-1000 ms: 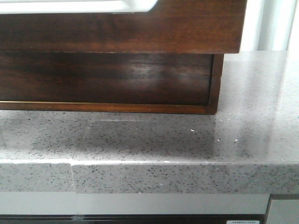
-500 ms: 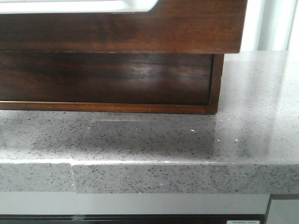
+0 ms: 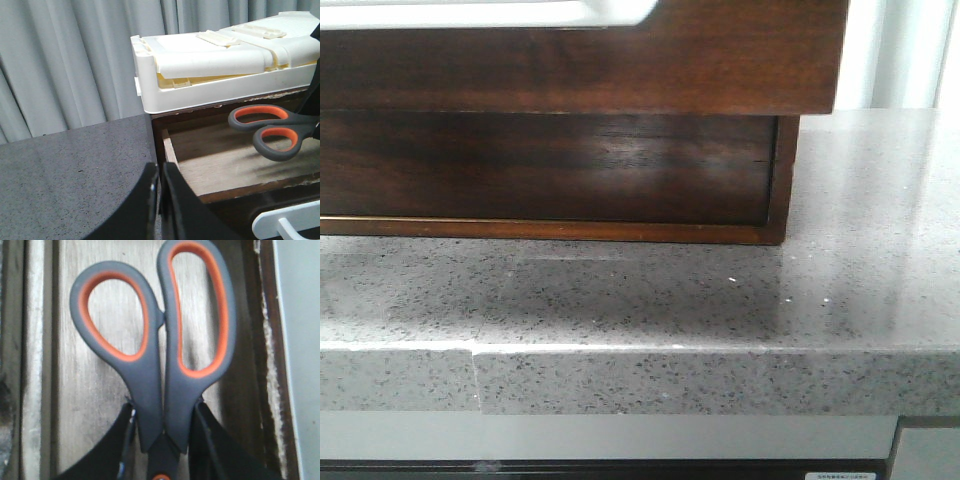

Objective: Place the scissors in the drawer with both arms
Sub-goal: 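Lower the scissors into the drawer and open the right gripper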

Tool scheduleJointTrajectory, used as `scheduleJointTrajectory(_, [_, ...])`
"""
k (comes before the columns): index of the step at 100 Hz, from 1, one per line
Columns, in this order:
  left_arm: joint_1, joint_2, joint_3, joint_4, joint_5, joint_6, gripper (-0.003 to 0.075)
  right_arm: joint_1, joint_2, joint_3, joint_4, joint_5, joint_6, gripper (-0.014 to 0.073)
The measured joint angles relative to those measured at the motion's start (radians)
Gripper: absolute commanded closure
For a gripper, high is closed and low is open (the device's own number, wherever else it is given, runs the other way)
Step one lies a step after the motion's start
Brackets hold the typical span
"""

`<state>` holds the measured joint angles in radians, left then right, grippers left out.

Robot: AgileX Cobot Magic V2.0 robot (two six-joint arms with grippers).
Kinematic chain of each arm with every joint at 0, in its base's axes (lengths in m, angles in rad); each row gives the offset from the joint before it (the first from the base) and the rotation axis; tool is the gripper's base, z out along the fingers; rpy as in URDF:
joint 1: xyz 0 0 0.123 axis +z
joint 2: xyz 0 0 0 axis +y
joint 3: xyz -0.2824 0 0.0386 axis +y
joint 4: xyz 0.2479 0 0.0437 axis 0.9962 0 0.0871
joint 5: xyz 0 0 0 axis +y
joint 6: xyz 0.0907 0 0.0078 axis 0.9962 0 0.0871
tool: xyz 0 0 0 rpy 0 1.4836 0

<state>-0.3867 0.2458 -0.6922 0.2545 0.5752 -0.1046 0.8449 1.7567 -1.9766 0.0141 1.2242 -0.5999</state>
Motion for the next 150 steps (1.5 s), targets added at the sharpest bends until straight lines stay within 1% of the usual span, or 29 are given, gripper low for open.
scheduleJointTrajectory(14, [0.0,0.0,0.0,0.0,0.0,0.0,0.074,0.0,0.004,0.0,0.0,0.002,0.0,0.0643])
scheduleJointTrajectory(19, [0.0,0.0,0.0,-0.004,0.0,0.0,0.074,0.0,0.004,0.0,0.0,0.002,0.0,0.0607])
scheduleJointTrajectory(36, [0.0,0.0,0.0,-0.029,0.0,0.0,0.0739,0.0,0.004,0.0,0.0,0.002,0.0,0.0421])
scheduleJointTrajectory(43, [0.0,0.0,0.0,-0.033,0.0,0.0,0.0739,0.0,0.004,0.0,0.0,0.002,-0.002,0.0384])
scheduleJointTrajectory(50, [0.0,0.0,0.0,-0.036,0.0,0.0,0.074,0.0,0.004,0.0,0.0,0.0,-0.002,0.0376])
scheduleJointTrajectory(105, [0.0,0.0,0.0,-0.036,0.0,0.0,0.0739,0.0,0.004,0.0,-0.014,-0.003,-0.002,0.0386])
scheduleJointTrajectory(110, [0.0,0.0,0.0,-0.036,0.0,0.0,0.0739,0.0,0.004,0.0,-0.02,0.003,-0.002,0.0421])
scheduleJointTrajectory(115, [0.0,0.0,0.0,-0.036,0.0,0.0,0.0739,0.0,0.004,0.0,-0.021,0.012,-0.002,0.0484])
scheduleJointTrajectory(125, [0.0,0.0,0.0,-0.036,0.0,0.0,0.0739,0.0,-0.015,0.0,-0.021,0.022,-0.002,0.0663])
scheduleJointTrajectory(126, [0.0,0.0,0.0,-0.036,0.0,0.0,0.0739,0.0,-0.017,0.0,-0.021,0.022,-0.002,0.0669])
scheduleJointTrajectory(137, [0.0,0.0,0.0,-0.036,0.0,0.0,0.0739,0.0,-0.056,0.0,-0.014,0.025,-0.002,0.0658])
scheduleJointTrajectory(150, [0.0,0.0,0.0,-0.038,0.008,0.0,0.0739,0.0,-0.108,0.0,0.028,0.027,-0.002,0.0657])
